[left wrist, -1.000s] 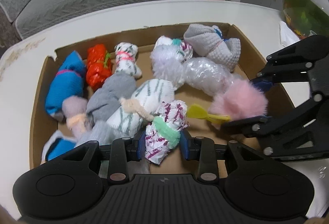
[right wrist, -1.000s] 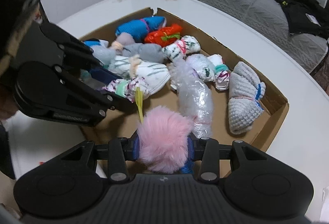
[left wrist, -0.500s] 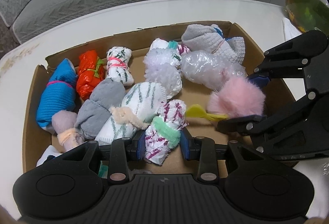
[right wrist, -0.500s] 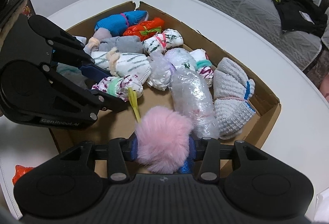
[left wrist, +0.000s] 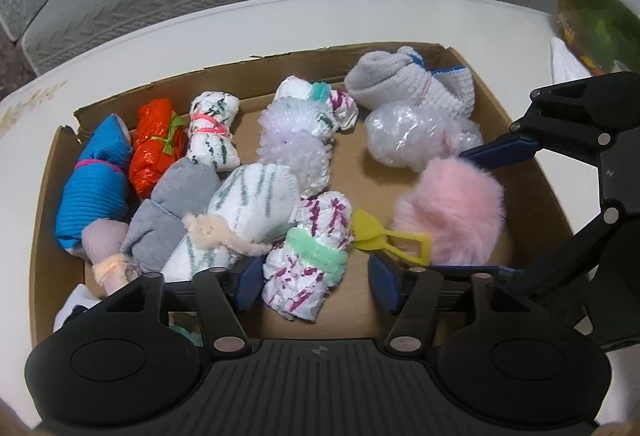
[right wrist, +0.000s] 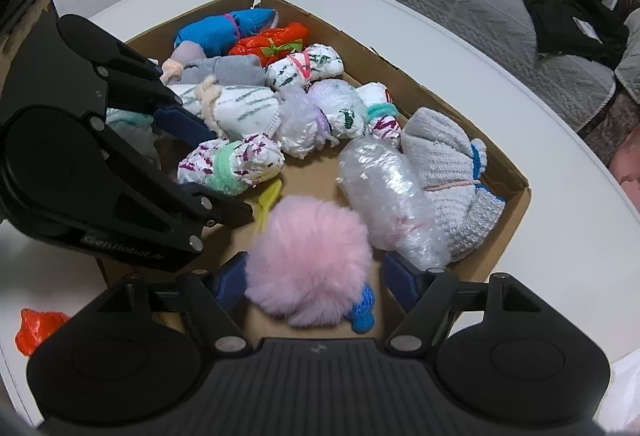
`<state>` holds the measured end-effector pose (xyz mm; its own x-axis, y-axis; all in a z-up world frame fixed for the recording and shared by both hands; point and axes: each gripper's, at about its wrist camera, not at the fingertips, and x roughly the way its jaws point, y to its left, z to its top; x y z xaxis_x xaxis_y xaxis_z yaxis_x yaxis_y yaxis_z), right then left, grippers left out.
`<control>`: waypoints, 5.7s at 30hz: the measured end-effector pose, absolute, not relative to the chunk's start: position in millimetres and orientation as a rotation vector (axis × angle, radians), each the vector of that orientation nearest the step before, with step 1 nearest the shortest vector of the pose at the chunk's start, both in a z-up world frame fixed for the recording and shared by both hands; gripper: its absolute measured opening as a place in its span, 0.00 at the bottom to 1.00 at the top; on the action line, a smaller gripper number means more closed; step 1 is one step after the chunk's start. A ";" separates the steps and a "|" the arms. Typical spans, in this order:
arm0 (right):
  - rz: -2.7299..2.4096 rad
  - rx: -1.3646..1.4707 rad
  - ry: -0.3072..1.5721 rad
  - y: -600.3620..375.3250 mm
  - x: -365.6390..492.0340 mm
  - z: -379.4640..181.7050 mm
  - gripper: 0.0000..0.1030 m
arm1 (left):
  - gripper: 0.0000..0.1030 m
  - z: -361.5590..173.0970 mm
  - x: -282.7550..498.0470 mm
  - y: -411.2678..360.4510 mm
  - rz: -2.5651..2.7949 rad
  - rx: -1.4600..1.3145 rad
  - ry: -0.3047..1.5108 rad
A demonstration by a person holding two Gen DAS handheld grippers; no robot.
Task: Organize objects
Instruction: 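Lower the roll and pink sock into the tray and open both tools, then withdraw both tools from the tray toward the orange and bubble-wrapped bundles, then grasp the orange bundle with the left tool while the right grasps the small bubble-wrapped bundle, then carry both held bundles over the cardboard tray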
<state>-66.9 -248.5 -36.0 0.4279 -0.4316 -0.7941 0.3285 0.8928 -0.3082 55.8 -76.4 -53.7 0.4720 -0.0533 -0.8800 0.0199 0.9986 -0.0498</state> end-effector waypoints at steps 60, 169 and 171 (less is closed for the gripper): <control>-0.530 0.090 1.048 -153.6 -107.5 -31.7 0.77 | 0.87 -30.8 -92.6 -123.3 -0.190 0.082 1.053; -0.492 0.071 1.059 -235.6 -63.2 -32.6 0.29 | 0.50 -61.2 40.9 -80.9 -0.265 0.204 1.117; -0.493 0.072 1.073 -237.6 -60.6 -36.5 0.29 | 0.50 -63.1 41.5 -79.7 -0.256 0.195 1.119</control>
<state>-60.6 -237.6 -36.5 0.3804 -0.3510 -0.8556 0.4199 0.8898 -0.1784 41.5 -79.7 -63.1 0.4121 -0.1042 -0.9051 0.2992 0.9538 0.0265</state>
